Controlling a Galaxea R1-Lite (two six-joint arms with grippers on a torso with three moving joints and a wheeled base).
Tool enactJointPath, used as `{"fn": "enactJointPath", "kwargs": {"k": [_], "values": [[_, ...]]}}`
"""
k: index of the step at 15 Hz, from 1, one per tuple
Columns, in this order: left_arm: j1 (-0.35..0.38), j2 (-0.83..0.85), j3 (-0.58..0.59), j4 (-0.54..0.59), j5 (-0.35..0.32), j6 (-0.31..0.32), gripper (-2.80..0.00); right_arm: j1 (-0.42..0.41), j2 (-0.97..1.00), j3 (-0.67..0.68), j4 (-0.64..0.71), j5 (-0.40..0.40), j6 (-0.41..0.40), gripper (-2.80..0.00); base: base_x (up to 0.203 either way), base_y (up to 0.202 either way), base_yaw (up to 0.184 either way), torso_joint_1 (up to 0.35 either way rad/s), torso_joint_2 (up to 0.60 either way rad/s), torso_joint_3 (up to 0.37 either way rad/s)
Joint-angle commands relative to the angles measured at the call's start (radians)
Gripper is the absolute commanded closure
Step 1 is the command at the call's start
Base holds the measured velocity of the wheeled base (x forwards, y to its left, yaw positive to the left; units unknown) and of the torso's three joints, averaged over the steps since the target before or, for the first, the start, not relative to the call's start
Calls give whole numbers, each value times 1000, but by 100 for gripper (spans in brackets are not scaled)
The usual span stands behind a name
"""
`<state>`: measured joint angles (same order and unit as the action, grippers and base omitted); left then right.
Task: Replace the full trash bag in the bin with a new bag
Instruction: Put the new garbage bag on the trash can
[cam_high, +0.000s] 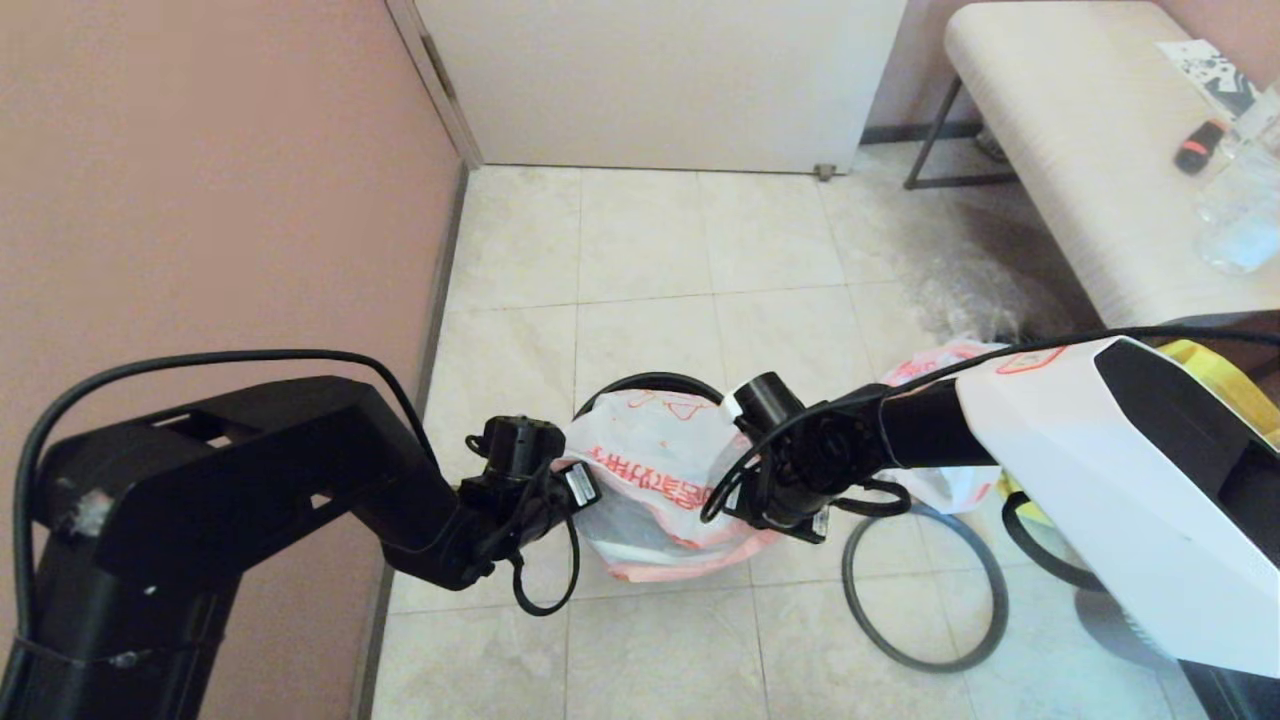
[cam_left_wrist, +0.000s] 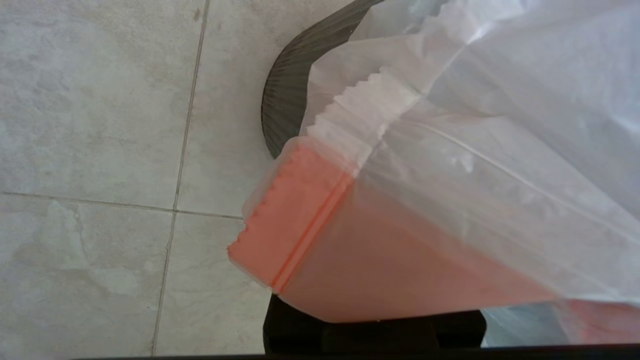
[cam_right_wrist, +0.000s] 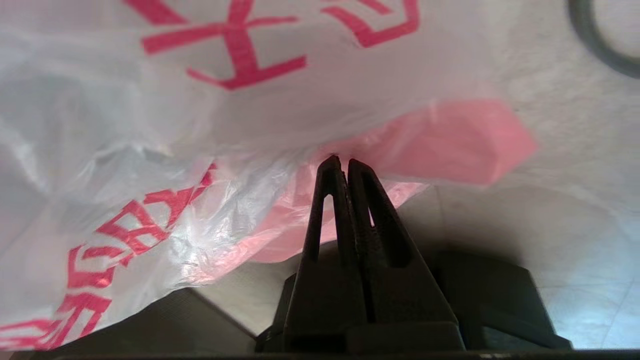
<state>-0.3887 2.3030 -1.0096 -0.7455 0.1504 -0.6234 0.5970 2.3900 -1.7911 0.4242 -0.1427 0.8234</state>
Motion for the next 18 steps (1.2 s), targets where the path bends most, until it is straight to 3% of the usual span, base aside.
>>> {"fn": "enactJointPath", "kwargs": {"k": [1,6,18], "values": [[4,0,-1,-5,1,-4,0,0,-1,2,15,-14,5,0,0,0,0,0,0,0],[11,0,-4,-5,1,-6,0,7,-49,20,99,-25,32,0,0,0,0,0,0,0],[18,-1,-6,-5,1,-4,0,-12,87,-20,30,-29,34,0,0,0,0,0,0,0]]}}
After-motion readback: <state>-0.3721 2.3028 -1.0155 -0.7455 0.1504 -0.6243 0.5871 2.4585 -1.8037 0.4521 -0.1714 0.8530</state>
